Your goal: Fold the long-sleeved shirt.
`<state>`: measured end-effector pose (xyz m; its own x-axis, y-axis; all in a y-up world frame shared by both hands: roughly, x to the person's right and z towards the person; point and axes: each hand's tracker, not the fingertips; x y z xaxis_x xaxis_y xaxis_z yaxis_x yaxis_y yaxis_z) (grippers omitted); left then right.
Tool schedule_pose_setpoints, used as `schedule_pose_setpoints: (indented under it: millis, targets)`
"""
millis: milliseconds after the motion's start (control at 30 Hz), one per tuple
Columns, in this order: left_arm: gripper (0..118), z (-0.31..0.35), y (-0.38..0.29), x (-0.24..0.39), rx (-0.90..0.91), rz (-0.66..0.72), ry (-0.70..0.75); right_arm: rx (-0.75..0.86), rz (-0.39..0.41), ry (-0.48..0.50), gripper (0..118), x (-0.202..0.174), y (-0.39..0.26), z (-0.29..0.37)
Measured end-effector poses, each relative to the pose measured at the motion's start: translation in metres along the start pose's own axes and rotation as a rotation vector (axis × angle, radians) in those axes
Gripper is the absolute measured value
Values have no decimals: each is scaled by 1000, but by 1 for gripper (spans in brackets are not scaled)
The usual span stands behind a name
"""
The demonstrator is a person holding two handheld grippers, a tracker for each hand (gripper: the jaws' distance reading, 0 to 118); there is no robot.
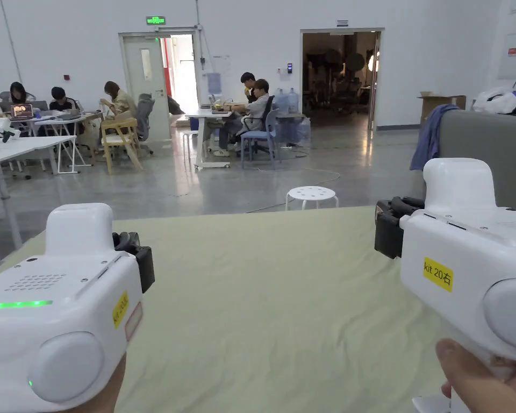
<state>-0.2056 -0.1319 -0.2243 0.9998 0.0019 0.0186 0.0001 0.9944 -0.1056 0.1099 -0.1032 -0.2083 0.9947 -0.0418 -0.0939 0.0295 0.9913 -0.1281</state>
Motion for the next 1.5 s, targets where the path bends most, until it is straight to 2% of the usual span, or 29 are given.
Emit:
schedule_pose_setpoints:
  millis: [67,100,133,167,200,233,267,300,467,533,600,667,867,1500]
  targets:
    - [0,5,1,3,7,-8,1,7,9,3,0,-4,2,1]
    - [8,6,3,4,13,-9,6,12,11,8,0,-5,3,1]
    - [43,8,5,4,22,-9,21,7,29,47,31,-6,5,0]
    - [87,13,6,5,48,-20,83,-2,56,62,77,-7,6,-2]
    - [118,12,10,4,73,-34,114,5,36,59,117,-7,7,-3]
    - [115,8,12,2,51,-45,125,-15,-8,56,117,-6,9,-8]
    - [118,21,4,1,3,-1,136,-29,-32,84,118,-3,9,-11]
    - [118,26,6,3,57,-7,117,13,-56,103,118,3,8,2]
    - [118,27,14,-6,60,34,91,10,-23,48,118,-8,10,4]
    - [118,27,14,-3,45,5,89,-31,-22,26,118,-14,13,1]
    - [118,27,12,1,43,-13,81,-55,-18,53,118,-15,11,1]
    - [118,30,9,5,48,-22,71,-47,-47,82,118,-14,8,1]
    - [118,31,4,11,46,-21,40,-43,-49,40,118,-14,9,0]
    - [118,38,9,12,69,-29,36,-45,-56,39,118,-13,7,0]
